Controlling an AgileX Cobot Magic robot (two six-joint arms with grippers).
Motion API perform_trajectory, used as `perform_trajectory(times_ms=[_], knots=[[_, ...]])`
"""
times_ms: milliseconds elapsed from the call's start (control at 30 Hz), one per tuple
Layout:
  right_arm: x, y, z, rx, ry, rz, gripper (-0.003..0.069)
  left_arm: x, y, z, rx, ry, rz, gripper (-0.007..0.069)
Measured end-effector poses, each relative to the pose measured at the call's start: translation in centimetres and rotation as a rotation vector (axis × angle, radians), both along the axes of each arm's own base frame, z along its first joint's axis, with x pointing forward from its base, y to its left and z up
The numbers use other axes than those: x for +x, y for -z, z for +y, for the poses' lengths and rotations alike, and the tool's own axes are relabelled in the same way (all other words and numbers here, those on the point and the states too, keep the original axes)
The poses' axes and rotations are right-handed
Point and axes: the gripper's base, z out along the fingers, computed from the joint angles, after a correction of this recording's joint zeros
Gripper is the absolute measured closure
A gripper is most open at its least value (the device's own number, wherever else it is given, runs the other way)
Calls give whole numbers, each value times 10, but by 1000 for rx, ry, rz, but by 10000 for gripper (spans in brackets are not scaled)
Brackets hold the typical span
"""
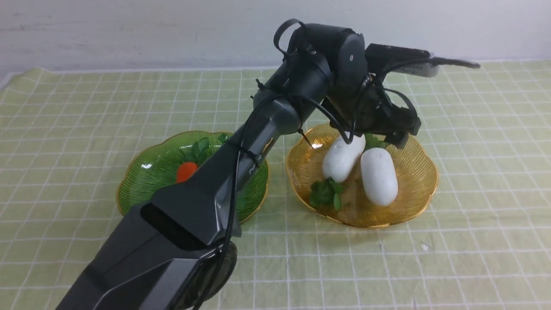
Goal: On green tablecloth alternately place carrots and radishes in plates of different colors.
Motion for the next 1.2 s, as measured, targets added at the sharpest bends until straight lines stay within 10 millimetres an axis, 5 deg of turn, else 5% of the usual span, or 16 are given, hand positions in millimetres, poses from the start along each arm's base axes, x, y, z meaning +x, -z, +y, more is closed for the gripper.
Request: perform_trajectory(times_ms=[67,133,167,233,333,567,833,900,1200], knots=[[-7,-5,4,14,-37,-30,673,-2,-15,3,-9,-4,-27,86],[-30,-19,14,46,-153,-128,673,-12,-57,12,-49,-9,-94,287],[-32,-20,14,41,-156,-134,673,-13,-61,12,-53,-9,-100,329],[-58,-32,23,109,-229,-235,673,-29,-112,25,-107,-5,-181,545],[-88,-34,27,149,-244,-359,673,-53,-163,40,-162,2,-256,613],[-141,9,16,94,-120,-620,673,-106,-225,83,-109,30,-297,632],[-167,65,6,121,18,-818,673,-160,-210,150,167,-68,-236,632],[-166,89,0,154,87,-880,673,-193,-196,183,242,-110,-206,632],[-169,102,-7,185,172,-979,673,-286,-141,260,174,-184,-267,632]])
